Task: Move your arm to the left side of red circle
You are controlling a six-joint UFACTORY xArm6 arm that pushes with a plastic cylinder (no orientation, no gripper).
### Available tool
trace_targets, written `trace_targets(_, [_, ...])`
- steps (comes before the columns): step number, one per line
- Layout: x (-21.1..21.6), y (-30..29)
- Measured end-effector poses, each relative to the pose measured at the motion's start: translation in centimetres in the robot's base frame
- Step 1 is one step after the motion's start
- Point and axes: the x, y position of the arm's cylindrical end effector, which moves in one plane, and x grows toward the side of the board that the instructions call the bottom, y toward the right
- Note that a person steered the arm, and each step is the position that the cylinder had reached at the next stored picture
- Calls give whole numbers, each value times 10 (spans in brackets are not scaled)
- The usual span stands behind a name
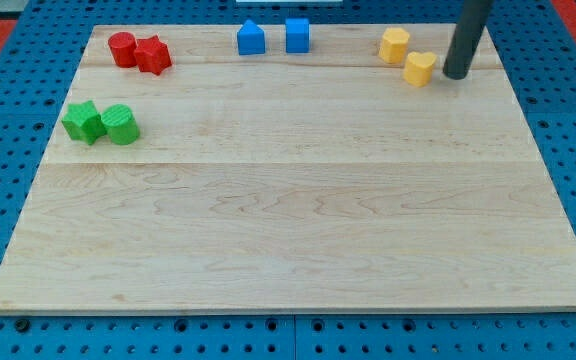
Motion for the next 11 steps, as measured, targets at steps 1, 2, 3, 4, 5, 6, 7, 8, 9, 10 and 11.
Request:
trace_targets(1, [-12, -24])
trace_targets(2, [5, -62])
trace_targets(3, [2, -60])
trace_targets(4, [59, -33])
trace_targets(5, [130, -84])
trace_targets(6, [108, -213])
trace_targets(7, [54, -294])
trace_targets(8, [38, -384])
trace_targets(9, [14, -498])
trace_targets(10, [-5, -534])
trace_targets(11, [-32, -525])
